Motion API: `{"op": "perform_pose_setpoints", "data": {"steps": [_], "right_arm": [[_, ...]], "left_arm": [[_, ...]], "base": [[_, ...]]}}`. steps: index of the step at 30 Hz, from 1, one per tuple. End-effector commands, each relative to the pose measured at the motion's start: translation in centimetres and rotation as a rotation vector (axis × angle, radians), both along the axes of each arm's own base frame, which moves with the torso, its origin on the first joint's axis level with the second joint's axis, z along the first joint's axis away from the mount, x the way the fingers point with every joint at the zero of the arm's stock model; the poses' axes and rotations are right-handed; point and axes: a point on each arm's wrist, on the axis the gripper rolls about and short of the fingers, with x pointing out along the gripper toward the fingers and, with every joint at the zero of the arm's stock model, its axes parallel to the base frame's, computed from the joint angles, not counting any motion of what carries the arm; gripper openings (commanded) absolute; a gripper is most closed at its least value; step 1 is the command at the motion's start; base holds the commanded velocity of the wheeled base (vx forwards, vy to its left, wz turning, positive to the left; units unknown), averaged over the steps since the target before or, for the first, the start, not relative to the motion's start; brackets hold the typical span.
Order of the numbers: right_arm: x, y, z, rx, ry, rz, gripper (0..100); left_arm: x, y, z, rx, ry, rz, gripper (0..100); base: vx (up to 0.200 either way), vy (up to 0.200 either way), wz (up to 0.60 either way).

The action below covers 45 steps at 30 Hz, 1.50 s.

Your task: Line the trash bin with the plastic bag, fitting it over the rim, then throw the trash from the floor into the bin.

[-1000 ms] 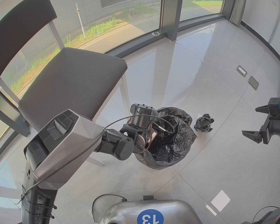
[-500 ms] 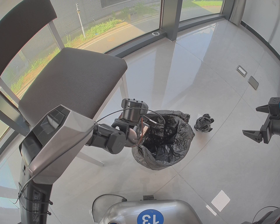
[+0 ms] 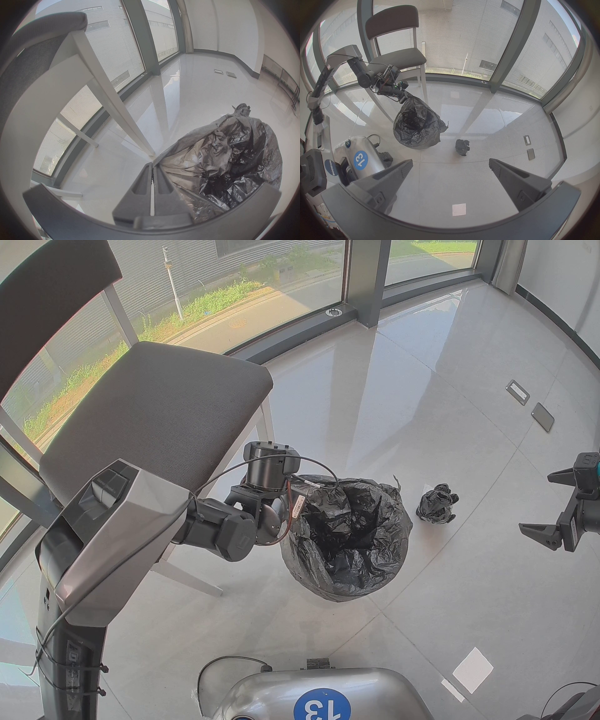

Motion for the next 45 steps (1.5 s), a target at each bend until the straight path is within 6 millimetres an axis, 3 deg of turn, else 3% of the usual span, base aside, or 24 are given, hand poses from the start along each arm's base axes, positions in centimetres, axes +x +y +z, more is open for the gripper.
{"op": "perform_pose_setpoints", "data": {"steps": [1,4,5,10,15,19,25,31,38,42,45], "right_arm": [[0.0,0.0,-0.3,-0.001,0.01,0.001,100],[0.1,-0.1,-0.4,-0.001,0.014,-0.005,100],[0.1,-0.2,-0.4,-0.001,0.014,-0.009,100],[0.3,-0.5,-0.4,-0.001,0.013,-0.028,100],[0.6,-1.0,-0.5,0.001,0.021,-0.059,100],[2.5,-2.0,-1.9,0.013,0.093,-0.099,100],[8.7,-3.0,-5.1,0.055,0.165,-0.12,100],[14.8,-3.4,-7.7,0.104,0.21,-0.153,100],[20.5,-3.9,-10.6,0.101,0.236,-0.157,100],[22.7,-4.0,-11.2,0.101,0.217,-0.156,100],[23.7,-4.3,-11.4,0.103,0.203,-0.161,100]], "left_arm": [[0.0,0.0,-0.5,-0.014,-0.001,0.002,0],[0.0,0.2,-0.8,-0.018,0.002,0.007,0],[0.0,0.3,-0.8,-0.017,0.003,0.01,100],[0.0,0.5,-0.5,-0.019,-0.002,0.016,100],[-0.5,1.2,1.3,-0.032,-0.028,0.03,100],[-1.4,2.0,4.6,-0.066,-0.083,0.033,100],[-4.0,3.3,9.7,-0.136,-0.167,0.012,100],[-5.5,4.0,12.8,-0.213,-0.225,-0.024,100],[-6.1,4.2,14.1,-0.249,-0.263,-0.031,100],[-6.2,3.9,14.6,-0.3,-0.308,-0.091,100],[-6.4,3.5,13.9,-0.327,-0.298,-0.141,100]], "base": [[0.0,0.0,0.0],[0.0,0.0,0.0],[0.0,0.0,0.0],[0.0,0.0,0.0],[0.0,0.0,0.0],[0.0,0.0,0.0],[0.0,0.0,0.0],[0.0,0.0,0.0],[0.0,0.0,0.0],[0.0,0.0,0.0],[0.0,0.0,0.0]]}}
